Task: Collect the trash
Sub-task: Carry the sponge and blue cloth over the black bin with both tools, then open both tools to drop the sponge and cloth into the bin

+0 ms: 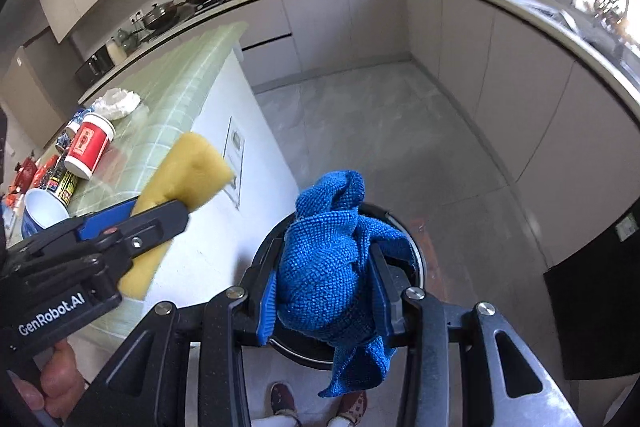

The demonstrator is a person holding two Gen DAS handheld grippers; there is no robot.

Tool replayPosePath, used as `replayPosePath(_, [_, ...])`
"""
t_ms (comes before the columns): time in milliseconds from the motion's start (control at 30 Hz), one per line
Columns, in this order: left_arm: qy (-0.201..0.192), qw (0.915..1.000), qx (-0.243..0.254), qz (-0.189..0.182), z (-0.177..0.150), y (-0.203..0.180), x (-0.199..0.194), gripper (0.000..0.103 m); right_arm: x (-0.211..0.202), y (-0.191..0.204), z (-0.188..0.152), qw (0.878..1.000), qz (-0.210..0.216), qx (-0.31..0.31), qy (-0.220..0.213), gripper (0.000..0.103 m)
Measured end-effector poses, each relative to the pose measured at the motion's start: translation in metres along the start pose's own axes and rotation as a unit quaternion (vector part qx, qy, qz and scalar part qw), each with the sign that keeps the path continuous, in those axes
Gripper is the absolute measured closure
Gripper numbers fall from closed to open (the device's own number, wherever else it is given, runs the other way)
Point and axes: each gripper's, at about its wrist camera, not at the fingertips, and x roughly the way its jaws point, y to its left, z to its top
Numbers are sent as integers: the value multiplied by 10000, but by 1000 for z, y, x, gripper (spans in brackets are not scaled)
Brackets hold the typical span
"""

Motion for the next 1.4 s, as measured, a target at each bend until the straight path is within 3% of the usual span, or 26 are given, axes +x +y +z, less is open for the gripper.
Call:
replayPosePath(133, [168,9998,-114,69,-1,-3,17,44,22,-8,1,9998,50,-91,161,58])
replayPosePath(200, [245,9994,-157,161,0,-2,24,36,30,-12,3,9997,52,-118,193,52])
replayPosePath(300, [420,9984,-280,267,2,-1,34,24,36,-18,7,9997,63,-147,192,32])
replayPosePath(467, [352,9982,-343,347,8,-1,28,22,28,-28,17,9999,-97,-102,-38,31])
replayPosePath(733, [-116,9978,-345,553,13,7,-23,22,-2,-19,32,9995,98,-109,-276,31])
replayPosePath(1000, [-623,9896,-786,1033,-2,56,-102,22,-36,50,38,9947,696,-525,-553,31])
replayPosePath(1233, [-888,9771,-1242,1485,-38,125,-162,22,-42,163,14,9849,1157,-1160,-557,31])
replayPosePath(1400, [-1000,9657,-1519,1851,-70,195,-204,22,-35,243,-13,9806,1348,-1345,-457,31])
